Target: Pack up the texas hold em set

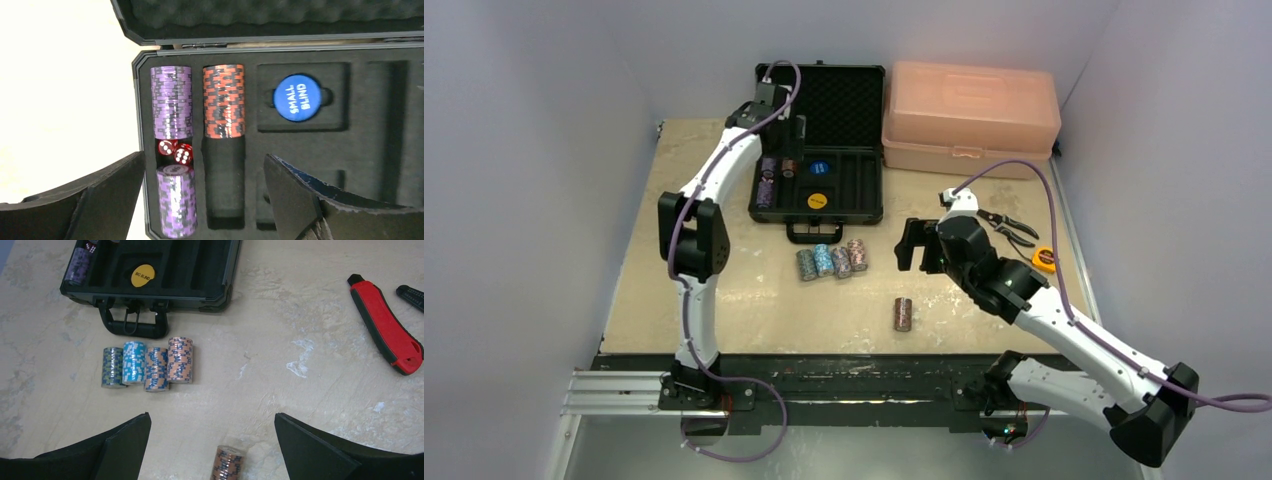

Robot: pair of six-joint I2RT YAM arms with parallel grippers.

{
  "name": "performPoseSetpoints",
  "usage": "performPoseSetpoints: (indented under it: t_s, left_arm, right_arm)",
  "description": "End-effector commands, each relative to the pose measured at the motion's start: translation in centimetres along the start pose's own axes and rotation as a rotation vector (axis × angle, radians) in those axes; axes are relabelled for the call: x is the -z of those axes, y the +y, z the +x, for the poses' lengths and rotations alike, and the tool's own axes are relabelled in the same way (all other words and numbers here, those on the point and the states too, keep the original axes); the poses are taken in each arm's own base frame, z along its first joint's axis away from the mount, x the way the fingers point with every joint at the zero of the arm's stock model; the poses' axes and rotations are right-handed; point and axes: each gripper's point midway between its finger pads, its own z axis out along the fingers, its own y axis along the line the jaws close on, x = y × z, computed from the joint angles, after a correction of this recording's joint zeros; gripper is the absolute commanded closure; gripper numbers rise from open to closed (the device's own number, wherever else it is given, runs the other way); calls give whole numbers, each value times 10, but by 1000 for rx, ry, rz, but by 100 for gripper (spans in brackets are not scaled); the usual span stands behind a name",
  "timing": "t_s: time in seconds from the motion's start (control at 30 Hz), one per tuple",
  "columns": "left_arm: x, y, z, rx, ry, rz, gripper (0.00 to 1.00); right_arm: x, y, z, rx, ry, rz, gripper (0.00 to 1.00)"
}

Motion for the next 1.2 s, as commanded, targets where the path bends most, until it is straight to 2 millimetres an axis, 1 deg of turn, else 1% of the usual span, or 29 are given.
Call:
performPoseSetpoints:
  t_s: [0.0, 0.2, 0.3, 0.37, 0.53, 0.6, 0.73, 0.77, 0.8, 0.9, 1.0, 1.03, 1.17]
  left_arm:
    - [64, -10, -49, 27, -181, 51, 9]
    - [113, -11, -62, 24, -254, 59, 6]
    - [136, -12, -64, 25, -277, 66, 6]
    - [154, -9, -64, 38, -288, 60, 6]
    - [191, -7, -52, 82, -311, 94, 5]
    - [204, -6, -43, 101, -306, 112, 5]
    - [230, -16, -19, 108, -282, 201, 5]
    - [239, -18, -14, 101, -280, 217, 6]
    - [244, -17, -7, 99, -269, 212, 5]
    - [257, -8, 16, 118, -229, 180, 5]
    - [271, -4, 38, 122, -208, 201, 4]
    - [276, -5, 44, 118, -203, 216, 4]
    - [284, -15, 78, 56, -151, 279, 3]
  right_arm:
    - [15, 10, -26, -38, -63, -41, 1]
    - [20, 7, -29, -51, -72, -31, 1]
    - [24, 5, -31, -59, -77, -24, 1]
    - [27, 3, -33, -66, -85, -19, 1]
    - [33, 2, -38, -81, -106, -20, 1]
    - [35, 1, -40, -84, -114, -19, 1]
    - [37, 2, -44, -89, -122, -23, 1]
    - [37, 2, -44, -89, -122, -24, 1]
    - [38, 2, -44, -90, -121, -23, 1]
    - [38, 0, -41, -94, -113, -15, 1]
    - [39, -4, -36, -104, -108, -4, 1]
    - [38, -5, -33, -106, -102, -3, 1]
    - [36, -6, -23, -124, -71, -1, 1]
